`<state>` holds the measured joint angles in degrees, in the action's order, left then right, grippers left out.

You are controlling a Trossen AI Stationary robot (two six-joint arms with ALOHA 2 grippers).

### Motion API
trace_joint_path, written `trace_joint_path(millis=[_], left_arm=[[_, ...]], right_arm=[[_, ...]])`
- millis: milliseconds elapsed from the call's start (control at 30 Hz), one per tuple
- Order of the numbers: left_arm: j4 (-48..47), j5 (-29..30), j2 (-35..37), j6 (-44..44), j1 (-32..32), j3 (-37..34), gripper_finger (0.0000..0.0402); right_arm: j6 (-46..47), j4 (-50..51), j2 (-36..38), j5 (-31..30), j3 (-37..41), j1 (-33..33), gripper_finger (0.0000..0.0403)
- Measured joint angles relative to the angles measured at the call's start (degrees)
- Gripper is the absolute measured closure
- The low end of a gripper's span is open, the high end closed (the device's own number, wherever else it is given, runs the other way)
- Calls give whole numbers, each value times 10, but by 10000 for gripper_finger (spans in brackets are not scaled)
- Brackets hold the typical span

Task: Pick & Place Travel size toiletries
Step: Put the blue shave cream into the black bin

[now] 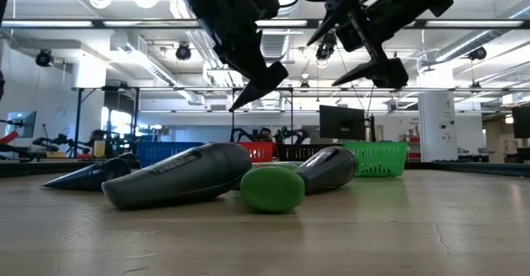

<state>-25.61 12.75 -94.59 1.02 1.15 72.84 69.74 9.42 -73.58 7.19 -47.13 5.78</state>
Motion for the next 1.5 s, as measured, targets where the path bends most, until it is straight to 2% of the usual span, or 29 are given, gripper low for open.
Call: trace_joint_path(millis=[233, 367, 800, 1000, 1267, 1500], left_arm=[[51, 0, 0, -25, -11, -18, 321], [50, 1, 0, -25, -17, -19, 321], [50, -1, 1, -26, -17, -19, 321], [48, -2, 0, -26, -17, -19, 321], [67, -16, 0, -29, -14, -20, 321], [64, -17, 0, -29, -14, -20, 321]], right_arm=[[29, -94, -36, 10, 0, -3, 75], [35, -103, -65, 17, -17, -3, 90], [-3, -54, -133, 23, -92, -3, 126], [-7, -35, -133, 15, -95, -1, 137], [-7, -48, -150, 2, -96, -1, 131], [-5, -49, -148, -17, -96, -2, 156]])
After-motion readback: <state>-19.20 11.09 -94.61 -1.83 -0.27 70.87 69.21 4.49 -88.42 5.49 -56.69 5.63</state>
